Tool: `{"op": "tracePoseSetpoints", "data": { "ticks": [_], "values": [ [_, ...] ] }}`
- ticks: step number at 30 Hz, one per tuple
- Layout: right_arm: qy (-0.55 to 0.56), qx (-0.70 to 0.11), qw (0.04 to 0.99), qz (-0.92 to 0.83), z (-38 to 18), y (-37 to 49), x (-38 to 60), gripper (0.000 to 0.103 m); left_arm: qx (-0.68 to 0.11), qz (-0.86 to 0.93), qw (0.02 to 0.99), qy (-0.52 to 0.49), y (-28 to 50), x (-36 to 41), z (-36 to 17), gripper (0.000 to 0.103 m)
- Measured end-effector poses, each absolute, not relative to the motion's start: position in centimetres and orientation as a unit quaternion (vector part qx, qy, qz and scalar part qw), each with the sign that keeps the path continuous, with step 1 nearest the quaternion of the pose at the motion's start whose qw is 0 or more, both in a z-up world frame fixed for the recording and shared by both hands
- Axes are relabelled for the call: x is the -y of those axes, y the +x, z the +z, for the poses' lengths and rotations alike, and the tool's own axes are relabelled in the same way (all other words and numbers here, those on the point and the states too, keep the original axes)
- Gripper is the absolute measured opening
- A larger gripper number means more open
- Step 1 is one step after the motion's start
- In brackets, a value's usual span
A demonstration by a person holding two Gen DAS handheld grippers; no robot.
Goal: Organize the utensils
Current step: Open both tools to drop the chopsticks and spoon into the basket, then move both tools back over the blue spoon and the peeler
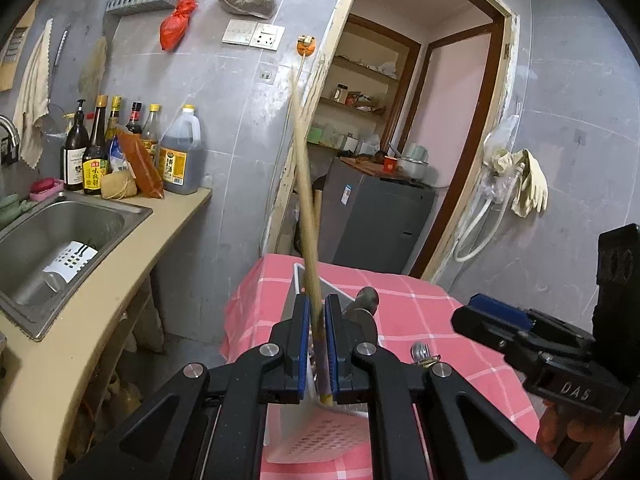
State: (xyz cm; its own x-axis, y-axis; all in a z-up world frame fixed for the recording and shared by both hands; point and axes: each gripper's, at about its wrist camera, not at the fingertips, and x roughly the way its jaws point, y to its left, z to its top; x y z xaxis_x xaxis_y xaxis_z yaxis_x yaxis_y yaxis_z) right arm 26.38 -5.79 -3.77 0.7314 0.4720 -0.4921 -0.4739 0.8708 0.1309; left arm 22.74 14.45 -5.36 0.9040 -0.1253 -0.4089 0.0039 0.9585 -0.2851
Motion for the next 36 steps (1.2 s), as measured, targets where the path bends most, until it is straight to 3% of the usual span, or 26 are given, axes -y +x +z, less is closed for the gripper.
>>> {"op": "tracePoseSetpoints", "data": {
  "ticks": [12,25,27,32,36],
  "values": [
    [0.009,-0.263,0.934,0.242,-3.9,25.6,7.9,0.047,-0.224,-0.018,0.965,-0.139,22.8,-13.9,-5.3,0.008],
    [0.036,-0.205,0.957,0.203,-1.7,24.1,11.8,0.068,-0.210,-0.031,0.970,-0.117,22.0,-10.9,-3.1,0.011],
    [0.038,-0.197,0.960,0.195,-1.3,23.9,12.6,0.071,-0.207,-0.037,0.971,-0.111,21.9,-10.0,-2.6,0.015],
    [0.050,-0.178,0.968,0.170,-0.2,23.5,15.4,0.081,-0.193,-0.051,0.973,-0.113,21.8,-8.1,-1.6,0.036],
    [0.057,-0.167,0.972,0.152,0.2,23.2,17.5,0.092,-0.186,-0.060,0.975,-0.107,21.7,-6.4,-0.9,0.044]
  ]
}}
